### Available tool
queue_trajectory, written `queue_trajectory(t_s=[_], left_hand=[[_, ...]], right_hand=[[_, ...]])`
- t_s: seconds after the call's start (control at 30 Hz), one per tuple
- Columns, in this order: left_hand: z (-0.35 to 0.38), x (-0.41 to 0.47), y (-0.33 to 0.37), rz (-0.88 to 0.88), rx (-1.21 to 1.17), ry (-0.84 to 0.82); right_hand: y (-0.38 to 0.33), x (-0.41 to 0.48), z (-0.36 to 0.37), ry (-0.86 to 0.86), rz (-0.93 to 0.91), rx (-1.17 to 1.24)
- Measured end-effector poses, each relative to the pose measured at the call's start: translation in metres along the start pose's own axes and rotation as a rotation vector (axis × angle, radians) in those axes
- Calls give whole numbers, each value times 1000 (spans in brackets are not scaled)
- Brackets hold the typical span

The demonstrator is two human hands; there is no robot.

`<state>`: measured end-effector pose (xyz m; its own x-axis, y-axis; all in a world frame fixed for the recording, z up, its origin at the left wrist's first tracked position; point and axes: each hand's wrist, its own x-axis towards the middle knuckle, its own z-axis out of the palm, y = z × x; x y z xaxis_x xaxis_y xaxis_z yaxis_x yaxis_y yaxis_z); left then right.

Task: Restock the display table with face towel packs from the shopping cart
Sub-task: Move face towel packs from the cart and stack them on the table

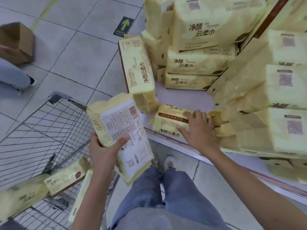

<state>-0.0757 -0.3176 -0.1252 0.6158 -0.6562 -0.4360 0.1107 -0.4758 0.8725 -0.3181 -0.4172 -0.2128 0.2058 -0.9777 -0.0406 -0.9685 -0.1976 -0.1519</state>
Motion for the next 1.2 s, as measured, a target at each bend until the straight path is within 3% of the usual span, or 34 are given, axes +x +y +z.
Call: queue_trajectory(t_s=[0.17,0.27,0.43,0.5,0.63,0.73,0.9,1.1,1.2], left_hand=[[-1,3,-2,-4,-3,-23],[-2,3,-1,-2,-5,-21],[-3,6,-1,-9,-38,-17],[-2,7,-1,-14,-39,-11],[0,8,-1,-21,-42,-19],[1,6,0,-20,-54,-17],[3,5,-2,-37,-59,-21],[6,5,-3,-70,-46,-16],[7,6,-2,-75,-59,-19]], right_hand=[[2,46,-15,-559,68,147],[-6,51,-8,-734,22,45],[-20,29,11,-383,-115,-200],[-17,28,14,-344,-81,-183],[-7,48,5,-498,-26,50],[-1,72,0,-719,71,252],[-9,98,2,-958,80,311],[-15,96,6,-953,39,355],[-12,83,7,-843,89,381]])
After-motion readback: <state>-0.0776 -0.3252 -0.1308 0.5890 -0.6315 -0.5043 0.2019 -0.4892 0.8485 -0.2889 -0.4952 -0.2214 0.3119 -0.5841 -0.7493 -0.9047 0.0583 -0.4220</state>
